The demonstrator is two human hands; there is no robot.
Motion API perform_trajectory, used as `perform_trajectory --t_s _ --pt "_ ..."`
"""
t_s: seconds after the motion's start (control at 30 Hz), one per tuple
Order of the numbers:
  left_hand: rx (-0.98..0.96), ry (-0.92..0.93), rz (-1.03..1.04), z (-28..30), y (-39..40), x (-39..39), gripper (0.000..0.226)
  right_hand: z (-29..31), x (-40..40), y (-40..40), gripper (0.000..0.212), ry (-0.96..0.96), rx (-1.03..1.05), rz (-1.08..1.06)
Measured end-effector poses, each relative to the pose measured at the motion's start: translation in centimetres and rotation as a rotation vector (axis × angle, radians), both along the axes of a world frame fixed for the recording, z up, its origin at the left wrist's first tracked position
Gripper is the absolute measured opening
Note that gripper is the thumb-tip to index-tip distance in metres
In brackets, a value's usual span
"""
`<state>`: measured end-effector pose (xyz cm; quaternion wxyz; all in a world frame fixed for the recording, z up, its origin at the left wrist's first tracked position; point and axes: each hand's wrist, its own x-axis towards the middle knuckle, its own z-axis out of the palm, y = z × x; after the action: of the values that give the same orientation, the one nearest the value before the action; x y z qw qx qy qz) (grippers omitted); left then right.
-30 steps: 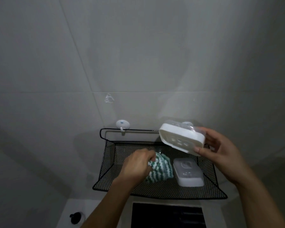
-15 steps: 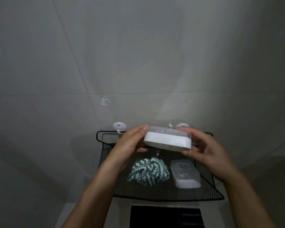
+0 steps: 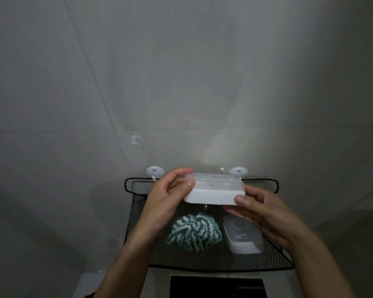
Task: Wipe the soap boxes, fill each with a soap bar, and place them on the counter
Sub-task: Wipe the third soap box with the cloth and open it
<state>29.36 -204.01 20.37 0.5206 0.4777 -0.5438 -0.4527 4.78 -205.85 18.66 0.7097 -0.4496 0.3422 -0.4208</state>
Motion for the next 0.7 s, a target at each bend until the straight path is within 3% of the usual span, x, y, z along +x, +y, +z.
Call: perform_trajectory --t_s 0.13,0.37,0.57,0.67,0.7 --pt "0.024 -0.018 0.031 0.3 -0.1 0.1 0.047 -0.2 -0.2 0.0 0.065 -0.057 0.010 0.015" --pt "0.218 0.223 0.079 1.0 -1.2 0.5 0.083 -0.4 0.2 0.3 0.084 -0.076 -0.096 0.073" --pt "0.162 0.227 0.079 1.0 -1.2 0.9 0.044 -0.4 0.1 0.3 0.086 -0.118 -0.142 0.102" --pt "0.105 0.124 0.107 0.6 -1.0 1.0 0.013 -0.3 0.0 0.3 0.086 -0.131 -0.125 0.089" --pt "0.078 0.084 0.102 0.5 -0.9 1.1 0.014 -0.2 0.0 0.4 0.086 -0.134 -0.117 0.095"
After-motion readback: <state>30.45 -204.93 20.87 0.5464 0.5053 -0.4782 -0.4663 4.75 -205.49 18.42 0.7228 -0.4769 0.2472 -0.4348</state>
